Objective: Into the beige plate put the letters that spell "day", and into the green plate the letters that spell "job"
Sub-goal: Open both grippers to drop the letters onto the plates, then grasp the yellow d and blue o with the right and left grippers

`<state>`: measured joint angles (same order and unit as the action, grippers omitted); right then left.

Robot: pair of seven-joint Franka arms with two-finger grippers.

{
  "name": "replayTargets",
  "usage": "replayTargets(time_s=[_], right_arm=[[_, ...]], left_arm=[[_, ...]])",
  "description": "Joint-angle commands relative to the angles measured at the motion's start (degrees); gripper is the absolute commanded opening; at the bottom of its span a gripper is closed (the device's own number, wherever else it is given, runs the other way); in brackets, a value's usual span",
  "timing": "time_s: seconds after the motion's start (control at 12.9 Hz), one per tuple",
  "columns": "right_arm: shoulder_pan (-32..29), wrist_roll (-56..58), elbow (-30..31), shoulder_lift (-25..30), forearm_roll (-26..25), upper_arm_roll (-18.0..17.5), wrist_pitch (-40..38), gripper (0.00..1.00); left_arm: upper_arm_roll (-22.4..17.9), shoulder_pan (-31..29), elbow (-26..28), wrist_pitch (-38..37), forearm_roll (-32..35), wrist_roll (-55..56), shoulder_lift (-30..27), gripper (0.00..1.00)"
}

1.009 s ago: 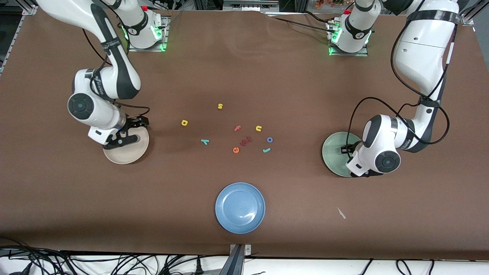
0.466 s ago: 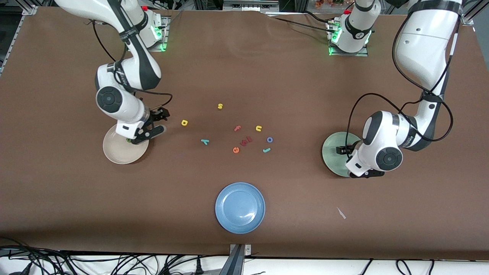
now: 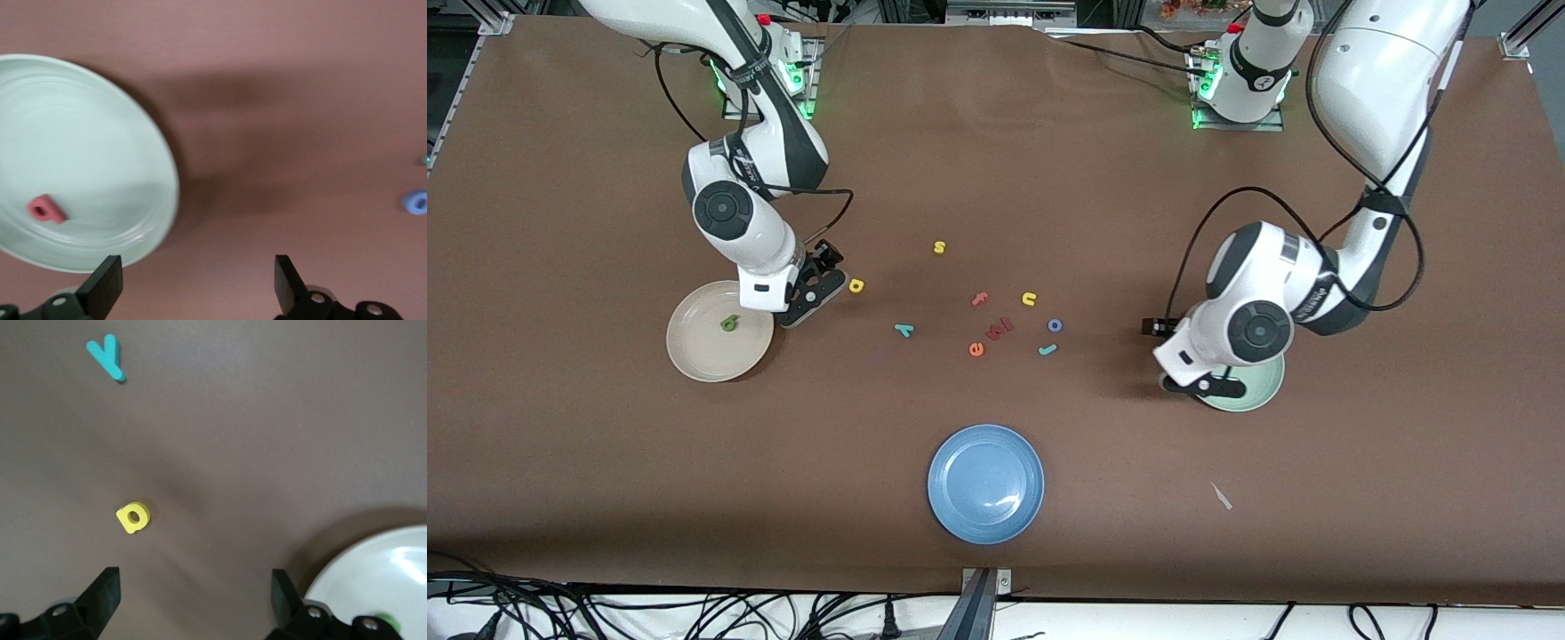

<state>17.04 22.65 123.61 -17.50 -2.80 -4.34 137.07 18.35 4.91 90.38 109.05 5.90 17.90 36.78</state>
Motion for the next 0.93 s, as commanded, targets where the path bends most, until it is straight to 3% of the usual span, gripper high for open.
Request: replayTargets(time_s=[0.0,0.16,0.39,0.7,0.85], right_arm=[[1.6,3.3,1.5,0.5,-3.0,0.0,1.8,1.00],[2.4,5.6,1.7,-0.3,-4.8,-0.1,2.1,1.00],[3.6,6.4,2.7,-3.3,-5.3,-0.3,8.7,1.00],[4.0,8.5,4.8,-5.4,-5.3,-0.4,16.4,1.00],[4.4,8.7,5.0,-5.7,-5.3,-0.4,16.7,0.99]], left_arm=[[0.0,3.0,-0.9,5.4,-1.3,0.2,1.0,1.00],[0.0,5.5,-0.8,9.7,-1.2,1.2,1.7,1.00],[-0.2,8.9,-0.2,16.5,-0.6,4.8,3.6,1.00],[-0.6,12.8,-0.2,18.7,1.2,15.0,6.0,1.00],[-0.5,13.6,-0.3,19.4,1.8,17.8,6.9,1.00]])
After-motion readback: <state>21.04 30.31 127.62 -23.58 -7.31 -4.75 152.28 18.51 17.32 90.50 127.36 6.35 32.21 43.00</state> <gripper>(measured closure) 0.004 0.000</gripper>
